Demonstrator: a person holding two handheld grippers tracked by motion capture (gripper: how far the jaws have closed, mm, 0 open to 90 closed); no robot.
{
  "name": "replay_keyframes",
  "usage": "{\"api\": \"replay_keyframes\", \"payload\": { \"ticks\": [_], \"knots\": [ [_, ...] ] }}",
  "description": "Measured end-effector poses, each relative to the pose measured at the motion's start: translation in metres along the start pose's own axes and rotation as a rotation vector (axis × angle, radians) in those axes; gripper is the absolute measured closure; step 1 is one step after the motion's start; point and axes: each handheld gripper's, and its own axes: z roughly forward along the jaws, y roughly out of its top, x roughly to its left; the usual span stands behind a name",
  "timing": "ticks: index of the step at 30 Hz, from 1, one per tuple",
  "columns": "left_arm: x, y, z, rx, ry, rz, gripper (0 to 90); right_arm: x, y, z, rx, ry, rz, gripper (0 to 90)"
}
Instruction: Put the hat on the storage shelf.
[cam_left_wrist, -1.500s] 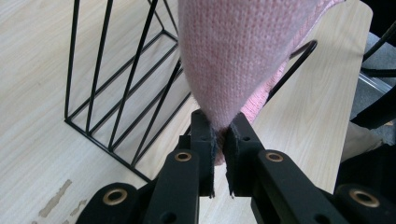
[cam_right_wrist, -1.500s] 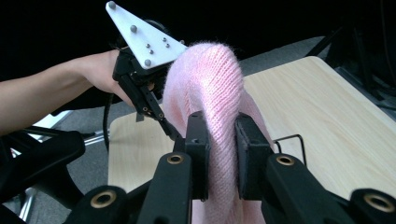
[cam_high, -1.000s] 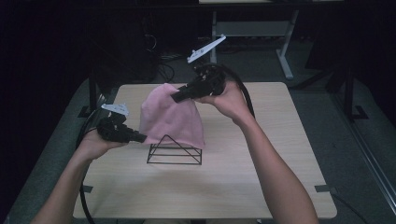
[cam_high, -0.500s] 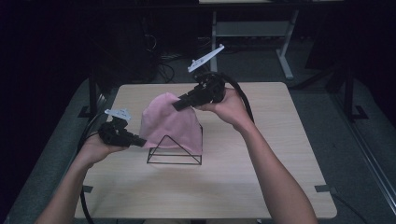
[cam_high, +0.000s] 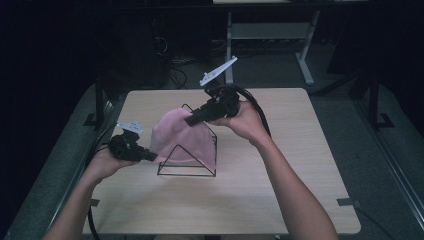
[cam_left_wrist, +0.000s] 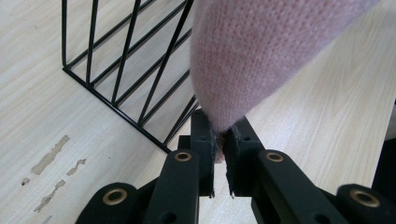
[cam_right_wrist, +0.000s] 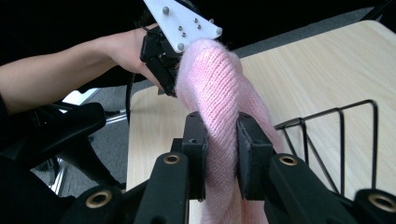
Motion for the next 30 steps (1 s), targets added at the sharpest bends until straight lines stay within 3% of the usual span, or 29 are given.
{"api": "replay_keyframes", "payload": {
  "ticks": [9,19,30],
  "knots": [
    [0.004,-0.007,0.010,0.026,0.005,-0.011,83.0,-0.002,-0.007,0.011,0.015,0.018,0.004,75.5],
    [0.009,-0.009,0.020,0.066,0.025,0.014,82.8,-0.002,-0.016,0.020,0.045,0.035,0.009,75.5],
    [0.013,-0.017,0.037,0.105,0.016,0.003,82.6,-0.004,-0.030,0.032,0.079,0.047,0.031,75.1]
  ]
}}
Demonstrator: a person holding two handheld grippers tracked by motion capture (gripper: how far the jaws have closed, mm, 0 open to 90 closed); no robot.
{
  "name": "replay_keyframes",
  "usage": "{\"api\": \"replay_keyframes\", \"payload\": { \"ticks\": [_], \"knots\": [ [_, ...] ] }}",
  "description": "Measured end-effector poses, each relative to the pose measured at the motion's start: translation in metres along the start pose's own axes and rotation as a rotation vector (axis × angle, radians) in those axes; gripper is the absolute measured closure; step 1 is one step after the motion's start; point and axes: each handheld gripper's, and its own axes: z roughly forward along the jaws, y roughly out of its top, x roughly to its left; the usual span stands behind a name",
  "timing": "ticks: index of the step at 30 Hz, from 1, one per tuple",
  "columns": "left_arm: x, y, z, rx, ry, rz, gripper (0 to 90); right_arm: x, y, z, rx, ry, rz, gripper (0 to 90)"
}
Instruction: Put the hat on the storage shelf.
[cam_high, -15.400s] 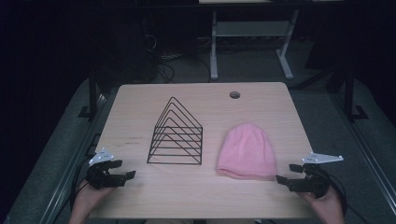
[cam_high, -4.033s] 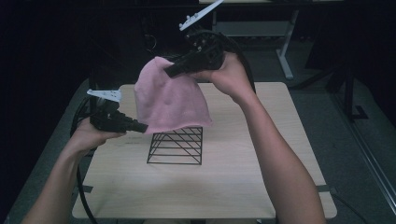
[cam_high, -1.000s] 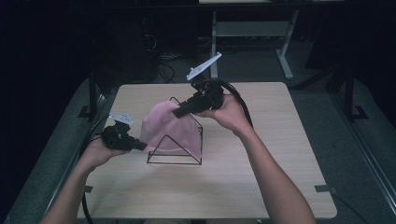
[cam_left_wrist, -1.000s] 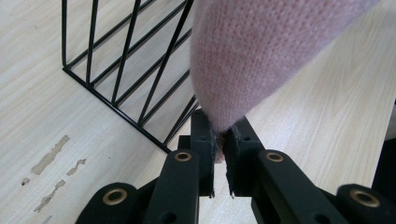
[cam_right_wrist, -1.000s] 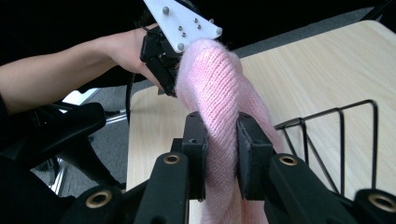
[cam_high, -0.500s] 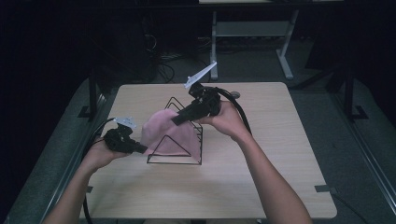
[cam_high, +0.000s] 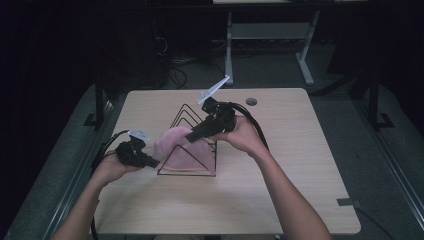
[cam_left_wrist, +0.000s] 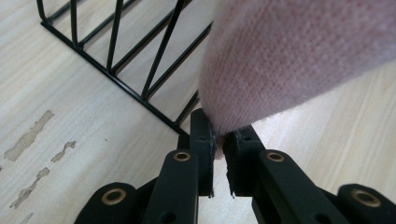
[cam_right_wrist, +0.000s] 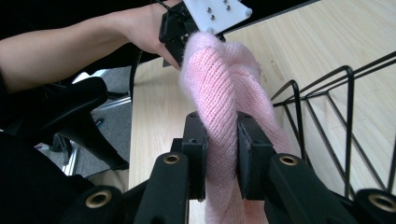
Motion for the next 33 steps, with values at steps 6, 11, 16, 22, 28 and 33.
{"api": "replay_keyframes", "payload": {
  "ticks": [6,11,16,22,28,33],
  "knots": [
    [0.001,-0.001,0.007,0.038,0.016,-0.012,82.7,-0.002,-0.005,0.005,0.006,0.012,-0.005,71.5],
    [0.005,-0.008,0.012,0.044,0.016,-0.022,82.7,0.001,-0.008,0.008,0.017,0.005,-0.008,75.8],
    [0.005,-0.009,0.015,0.053,0.014,-0.017,82.8,0.001,-0.009,0.009,0.016,0.001,-0.010,78.8],
    [0.006,-0.009,0.017,0.060,0.019,-0.014,82.7,0.001,-0.008,0.011,0.023,0.003,-0.007,80.1],
    [0.006,-0.009,0.017,0.054,0.017,-0.035,82.6,0.000,-0.012,0.012,0.011,0.013,-0.008,79.8],
    [0.005,-0.010,0.013,0.050,0.031,-0.040,77.3,0.002,-0.017,0.006,0.001,0.024,0.011,72.6]
  ]
}}
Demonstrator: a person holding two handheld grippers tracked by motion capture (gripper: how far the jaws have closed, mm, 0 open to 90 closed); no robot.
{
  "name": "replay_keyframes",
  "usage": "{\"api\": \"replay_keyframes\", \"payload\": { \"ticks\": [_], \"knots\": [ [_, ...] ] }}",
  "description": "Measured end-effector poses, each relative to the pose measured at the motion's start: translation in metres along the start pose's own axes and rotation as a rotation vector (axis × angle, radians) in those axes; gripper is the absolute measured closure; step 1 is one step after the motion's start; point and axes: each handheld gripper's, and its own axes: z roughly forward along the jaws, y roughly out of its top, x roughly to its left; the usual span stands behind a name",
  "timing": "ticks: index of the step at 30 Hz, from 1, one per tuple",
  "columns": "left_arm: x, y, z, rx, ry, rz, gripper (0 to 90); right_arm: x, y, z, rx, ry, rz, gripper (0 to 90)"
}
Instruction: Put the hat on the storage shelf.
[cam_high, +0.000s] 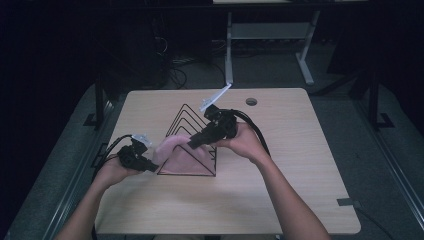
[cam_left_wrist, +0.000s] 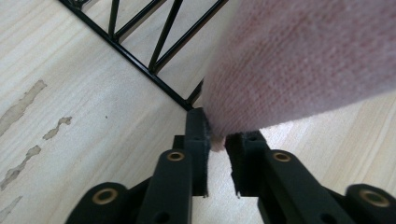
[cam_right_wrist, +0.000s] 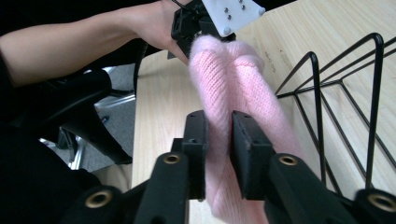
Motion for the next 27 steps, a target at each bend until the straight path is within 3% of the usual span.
{"api": "replay_keyframes", "payload": {
  "ticks": [5,9,12,20,27],
  "knots": [
    [0.001,-0.003,-0.004,0.000,0.006,-0.004,69.7,0.002,-0.008,-0.010,-0.031,-0.017,0.014,64.0],
    [-0.001,-0.004,-0.007,-0.009,0.013,-0.012,67.3,0.000,-0.019,-0.022,-0.051,-0.068,0.017,57.6],
    [-0.002,-0.005,-0.012,-0.027,0.020,-0.013,65.9,-0.006,-0.030,-0.032,-0.077,-0.086,0.069,50.6],
    [-0.003,-0.009,-0.018,-0.048,0.023,-0.027,60.1,-0.014,-0.049,-0.049,-0.087,-0.144,0.133,38.2],
    [-0.005,-0.010,-0.021,-0.065,0.029,-0.002,45.2,-0.019,-0.070,-0.066,-0.100,-0.203,0.173,33.8]
  ]
}}
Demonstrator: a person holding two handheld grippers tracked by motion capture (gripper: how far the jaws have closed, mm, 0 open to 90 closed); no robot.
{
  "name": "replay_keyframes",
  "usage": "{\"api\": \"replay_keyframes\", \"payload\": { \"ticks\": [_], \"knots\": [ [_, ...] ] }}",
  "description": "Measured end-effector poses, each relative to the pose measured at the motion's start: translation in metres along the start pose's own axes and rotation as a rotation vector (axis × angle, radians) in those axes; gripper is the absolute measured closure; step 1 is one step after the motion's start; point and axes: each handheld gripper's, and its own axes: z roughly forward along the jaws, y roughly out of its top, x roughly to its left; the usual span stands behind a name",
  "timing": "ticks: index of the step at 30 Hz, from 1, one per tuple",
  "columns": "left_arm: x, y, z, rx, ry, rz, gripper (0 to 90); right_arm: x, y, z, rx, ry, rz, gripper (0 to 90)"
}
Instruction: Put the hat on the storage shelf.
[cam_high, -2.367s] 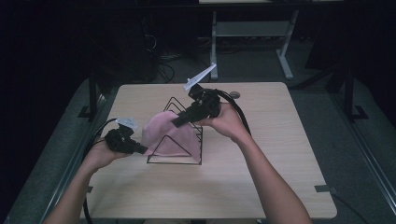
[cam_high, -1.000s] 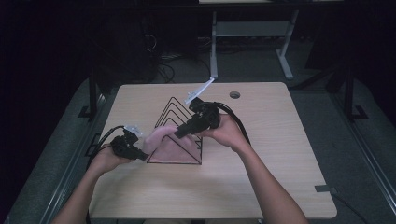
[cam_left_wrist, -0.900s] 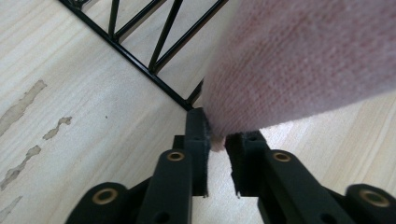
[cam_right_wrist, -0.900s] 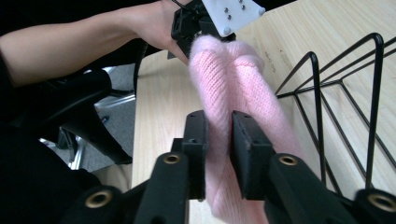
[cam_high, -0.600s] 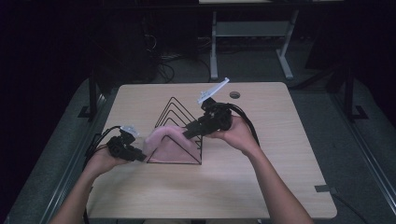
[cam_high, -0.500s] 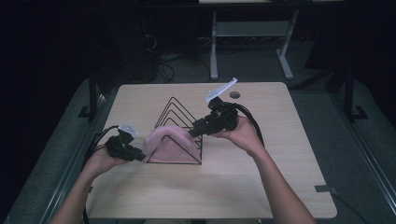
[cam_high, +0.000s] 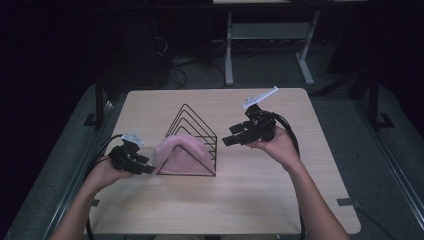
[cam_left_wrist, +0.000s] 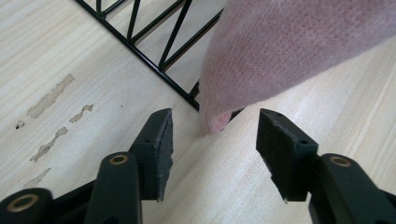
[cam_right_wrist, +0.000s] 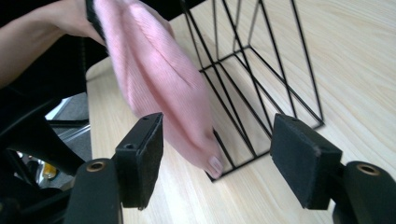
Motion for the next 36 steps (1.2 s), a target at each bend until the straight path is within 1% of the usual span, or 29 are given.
{"api": "replay_keyframes", "payload": {
  "ticks": [3,4,5,6,7,9,11,13,14,16,18,19,21,22,23,24,25,26,27,28,29,32,35,36],
  "knots": [
    [-0.002,-0.001,0.000,0.002,0.002,-0.010,39.6,-0.003,-0.006,-0.007,-0.007,-0.020,0.010,33.0],
    [-0.002,-0.001,0.000,0.002,0.002,-0.010,38.5,-0.003,-0.006,-0.007,-0.007,-0.020,0.010,33.0],
    [-0.002,-0.001,-0.002,-0.001,0.000,-0.013,37.7,-0.005,-0.011,-0.012,-0.009,-0.029,0.015,33.0],
    [-0.002,-0.001,-0.002,-0.001,0.000,-0.013,37.3,-0.005,-0.011,-0.012,-0.009,-0.029,0.015,33.0],
    [-0.001,-0.002,-0.003,-0.003,-0.001,-0.007,37.1,-0.007,-0.017,-0.017,-0.010,-0.042,0.025,33.0],
    [-0.001,-0.002,-0.003,0.001,0.002,-0.009,35.4,-0.010,-0.023,-0.021,-0.014,-0.049,0.039,33.0],
    [-0.002,-0.003,-0.004,-0.007,0.002,-0.024,34.8,-0.012,-0.029,-0.025,-0.016,-0.064,0.052,33.0],
    [-0.002,-0.004,-0.004,-0.009,0.004,-0.021,34.3,-0.014,-0.035,-0.029,-0.020,-0.071,0.063,32.4],
    [-0.002,-0.004,-0.005,-0.012,0.009,-0.023,34.3,-0.014,-0.035,-0.029,-0.020,-0.071,0.063,32.4],
    [-0.004,-0.005,-0.007,-0.030,0.003,-0.015,34.2,-0.016,-0.044,-0.035,-0.020,-0.083,0.078,31.9],
    [-0.004,-0.005,-0.009,-0.032,0.009,-0.012,33.6,-0.018,-0.051,-0.038,-0.021,-0.087,0.088,31.2],
    [-0.004,-0.005,-0.009,-0.032,0.009,-0.012,33.5,-0.018,-0.051,-0.038,-0.021,-0.087,0.088,31.2],
    [-0.005,-0.005,-0.010,-0.032,0.009,-0.015,33.5,-0.020,-0.058,-0.043,-0.020,-0.099,0.102,30.4],
    [-0.004,-0.004,-0.010,-0.034,0.013,-0.013,32.6,-0.022,-0.065,-0.047,-0.023,-0.109,0.116,29.5],
    [-0.004,-0.005,-0.011,-0.043,0.013,-0.016,32.5,-0.023,-0.069,-0.049,-0.024,-0.116,0.120,29.0],
    [-0.004,-0.005,-0.011,-0.043,0.013,-0.016,32.3,-0.023,-0.069,-0.049,-0.024,-0.116,0.120,29.0],
    [-0.004,-0.005,-0.010,-0.048,0.012,-0.022,31.9,-0.025,-0.076,-0.053,-0.030,-0.128,0.135,27.9],
    [-0.004,-0.005,-0.010,-0.048,0.012,-0.022,31.4,-0.025,-0.076,-0.053,-0.030,-0.128,0.135,27.9],
    [-0.003,-0.004,-0.007,-0.058,0.012,-0.031,31.0,-0.026,-0.084,-0.056,-0.032,-0.143,0.144,27.8],
    [-0.003,-0.004,-0.007,-0.058,0.012,-0.031,30.7,-0.026,-0.084,-0.056,-0.032,-0.143,0.144,27.8],
    [-0.003,-0.004,-0.007,-0.056,0.012,-0.032,30.7,-0.027,-0.090,-0.058,-0.030,-0.153,0.151,27.6],
    [-0.004,-0.004,-0.005,-0.052,0.010,-0.028,30.1,-0.027,-0.100,-0.062,-0.023,-0.170,0.162,27.4],
    [-0.004,-0.006,-0.007,-0.059,0.010,-0.033,29.7,-0.028,-0.111,-0.067,-0.021,-0.188,0.165,27.3],
    [-0.005,-0.006,-0.007,-0.061,0.011,-0.036,29.7,-0.028,-0.115,-0.068,-0.023,-0.191,0.173,26.9]
  ]
}}
